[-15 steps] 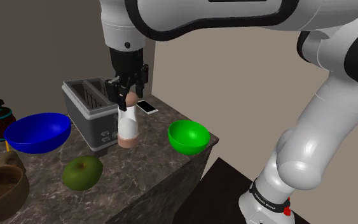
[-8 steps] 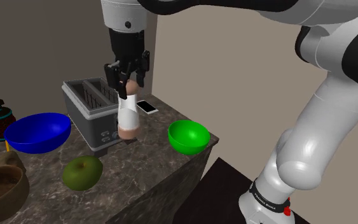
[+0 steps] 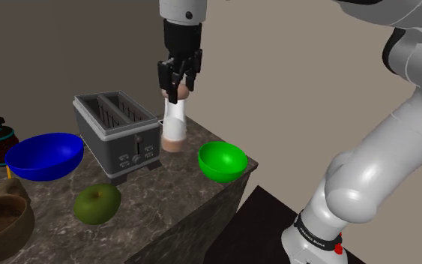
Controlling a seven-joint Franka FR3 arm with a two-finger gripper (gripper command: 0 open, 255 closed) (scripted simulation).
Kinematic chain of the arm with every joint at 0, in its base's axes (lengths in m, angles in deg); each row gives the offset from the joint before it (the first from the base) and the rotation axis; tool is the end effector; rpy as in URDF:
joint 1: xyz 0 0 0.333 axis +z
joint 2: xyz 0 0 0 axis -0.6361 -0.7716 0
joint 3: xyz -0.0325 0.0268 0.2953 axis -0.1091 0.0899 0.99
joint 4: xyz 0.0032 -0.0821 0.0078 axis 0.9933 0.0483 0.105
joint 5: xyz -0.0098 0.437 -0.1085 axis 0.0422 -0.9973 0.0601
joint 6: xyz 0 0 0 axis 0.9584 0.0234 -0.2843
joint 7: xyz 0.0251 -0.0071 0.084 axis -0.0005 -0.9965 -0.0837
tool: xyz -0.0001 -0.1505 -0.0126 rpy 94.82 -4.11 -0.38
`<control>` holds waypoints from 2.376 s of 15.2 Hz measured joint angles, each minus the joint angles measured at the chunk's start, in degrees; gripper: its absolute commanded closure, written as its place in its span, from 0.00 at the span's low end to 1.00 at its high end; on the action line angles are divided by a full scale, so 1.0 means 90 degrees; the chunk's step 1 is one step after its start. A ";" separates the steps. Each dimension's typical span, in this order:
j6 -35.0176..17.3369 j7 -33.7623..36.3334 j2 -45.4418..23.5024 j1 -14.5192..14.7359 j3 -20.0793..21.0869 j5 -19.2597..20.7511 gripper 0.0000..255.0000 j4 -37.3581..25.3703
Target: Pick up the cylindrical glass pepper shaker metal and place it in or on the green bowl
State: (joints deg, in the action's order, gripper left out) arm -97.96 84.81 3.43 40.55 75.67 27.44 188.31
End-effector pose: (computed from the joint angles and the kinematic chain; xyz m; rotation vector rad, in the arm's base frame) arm 0.4863 0.2718 0.5721 2.9529 0.3277 0.0822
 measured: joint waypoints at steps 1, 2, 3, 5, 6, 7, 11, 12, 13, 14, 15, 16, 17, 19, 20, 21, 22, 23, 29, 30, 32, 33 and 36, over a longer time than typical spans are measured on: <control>0.0000 -0.0130 0.0204 -0.0019 -0.0090 -0.0073 1.00 0.0169; -0.0003 -0.0297 0.0428 -0.0046 -0.0212 -0.0141 1.00 0.0359; -0.0012 -0.0485 0.0674 -0.0072 -0.0355 -0.0206 1.00 0.0574; 0.0139 -0.0756 0.1014 -0.0099 -0.0560 -0.0274 1.00 0.0717; 0.0157 -0.0935 0.1182 -0.0126 -0.0702 -0.0286 1.00 0.0843; 0.0196 -0.1107 0.1365 -0.0145 -0.0840 -0.0299 1.00 0.0967; 0.0401 -0.1714 0.1944 -0.0216 -0.1335 -0.0265 1.00 0.1280; 0.0460 -0.1851 0.2053 -0.0234 -0.1446 -0.0240 1.00 0.1319; 0.0501 -0.2006 0.2191 -0.0254 -0.1577 -0.0211 1.00 0.1400; 0.0544 -0.2177 0.2362 -0.0273 -0.1725 -0.0175 1.00 0.1514; 0.0601 -0.2312 0.2463 -0.0292 -0.1836 -0.0137 1.00 0.1548; 0.0593 -0.2374 0.2530 -0.0298 -0.1891 -0.0121 1.00 0.1616; 0.0561 -0.2404 0.2598 -0.0296 -0.1921 -0.0118 1.00 0.1713; 0.0415 -0.2410 0.2689 -0.0285 -0.1939 -0.0125 1.00 0.1951; 0.0341 -0.2405 0.2751 -0.0276 -0.1942 -0.0132 1.00 0.2088; 0.0269 -0.2402 0.2782 -0.0271 -0.1945 -0.0135 1.00 0.2191; 0.0203 -0.2389 0.2819 -0.0263 -0.1941 -0.0143 1.00 0.2295; 0.0130 -0.2381 0.2834 -0.0260 -0.1938 -0.0146 1.00 0.2383; -0.0347 -0.2343 0.2993 -0.0231 -0.1941 -0.0167 1.00 0.3021; -0.0439 -0.2347 0.2994 -0.0234 -0.1950 -0.0161 1.00 0.3115; -0.0596 -0.2314 0.3067 -0.0214 -0.1933 -0.0180 1.00 0.3347; -0.0655 -0.2300 0.3084 -0.0208 -0.1924 -0.0186 1.00 0.3425; -0.0901 -0.2273 0.3122 -0.0197 -0.1917 -0.0195 1.00 0.3709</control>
State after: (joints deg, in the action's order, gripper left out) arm -106.07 64.35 31.53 38.78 58.42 25.68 221.69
